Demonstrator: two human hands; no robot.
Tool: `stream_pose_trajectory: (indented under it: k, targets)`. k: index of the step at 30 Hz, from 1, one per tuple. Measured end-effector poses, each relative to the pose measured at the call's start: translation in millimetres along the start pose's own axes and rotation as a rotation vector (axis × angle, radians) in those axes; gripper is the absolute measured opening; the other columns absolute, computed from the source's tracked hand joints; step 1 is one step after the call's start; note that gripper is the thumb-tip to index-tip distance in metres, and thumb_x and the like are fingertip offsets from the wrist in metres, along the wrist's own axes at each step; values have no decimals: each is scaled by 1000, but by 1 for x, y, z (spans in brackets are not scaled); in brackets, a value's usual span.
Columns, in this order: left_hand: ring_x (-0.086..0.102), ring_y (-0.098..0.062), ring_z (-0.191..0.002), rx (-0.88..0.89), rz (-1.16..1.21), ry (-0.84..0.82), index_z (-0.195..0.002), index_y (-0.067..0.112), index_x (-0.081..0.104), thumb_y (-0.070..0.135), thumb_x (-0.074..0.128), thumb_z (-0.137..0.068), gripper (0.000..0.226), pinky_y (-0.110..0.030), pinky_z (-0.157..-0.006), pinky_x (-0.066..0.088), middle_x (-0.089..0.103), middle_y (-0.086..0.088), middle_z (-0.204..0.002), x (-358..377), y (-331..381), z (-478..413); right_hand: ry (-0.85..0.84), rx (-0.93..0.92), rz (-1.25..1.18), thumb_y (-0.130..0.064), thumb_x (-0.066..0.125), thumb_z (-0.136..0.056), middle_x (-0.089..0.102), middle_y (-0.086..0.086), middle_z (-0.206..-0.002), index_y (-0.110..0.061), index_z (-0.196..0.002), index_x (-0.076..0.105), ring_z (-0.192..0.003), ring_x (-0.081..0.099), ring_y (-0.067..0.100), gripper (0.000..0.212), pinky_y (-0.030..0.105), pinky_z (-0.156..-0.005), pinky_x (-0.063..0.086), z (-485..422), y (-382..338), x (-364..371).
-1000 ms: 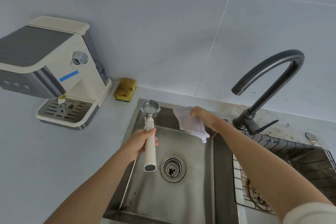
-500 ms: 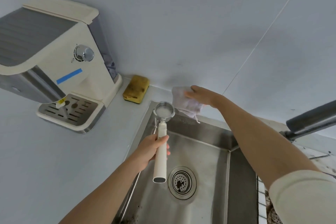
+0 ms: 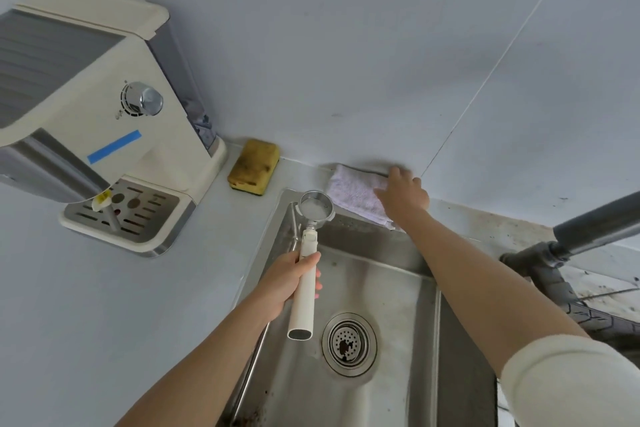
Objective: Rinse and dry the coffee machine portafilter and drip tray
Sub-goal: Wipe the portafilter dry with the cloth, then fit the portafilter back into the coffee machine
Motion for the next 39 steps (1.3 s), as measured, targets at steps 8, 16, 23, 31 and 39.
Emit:
stream_pose_trajectory:
  k: [8, 16, 23, 31, 39]
  targets:
    - [54, -14, -52, 18, 85, -73, -90, 8, 53, 20, 53, -92, 12, -29, -54, 52, 53, -4, -68, 8, 7, 34, -314, 60, -887, -35, 65, -83, 50, 12, -128, -16, -137, 30, -109, 51, 25, 66, 28, -88, 39, 86, -8, -3]
    - [52, -14, -53, 4, 9, -229, -94, 5, 55, 20, 52, -92, 16, -27, -52, 48, 54, -4, -67, -9, 5, 107, -477, -257, -1253, -5, 72, -76, 46, -4, -129, -20, -138, 20, -111, 51, 9, 82, 20, -87, 43, 165, -33, -21]
    - [52, -13, -55, -2, -123, -321, -98, 6, 52, 20, 46, -95, 16, -24, -54, 48, 53, -2, -70, -36, 4, 164, -401, -472, -1272, -5, 79, -57, 62, 6, -110, -9, -121, 49, -101, 60, 18, 70, 32, -91, 48, 210, -57, -26]
    - [54, -11, -56, 34, -260, -324, -105, 6, 53, 21, 44, -97, 19, -23, -57, 49, 56, -4, -73, -108, -1, 192, -205, -400, -1241, 0, 82, -61, 62, 2, -102, -16, -107, 53, -91, 60, 14, 57, 17, -75, 51, 248, -112, -10]
    - [62, -12, -64, 98, -652, -216, -97, 15, 52, 17, 59, -88, 11, -24, -65, 53, 62, -1, -84, -253, -2, 210, -83, -319, -1171, -11, 83, -64, 57, -10, -94, -17, -107, 50, -83, 52, 13, 55, 17, -70, 44, 282, -239, 25]
Point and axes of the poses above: each hand's wrist, its own z-axis away from the middle knuckle, its own x-axis out of the palm, y = z × x, the point moved 2 cm from there along -z, towards the middle knuckle
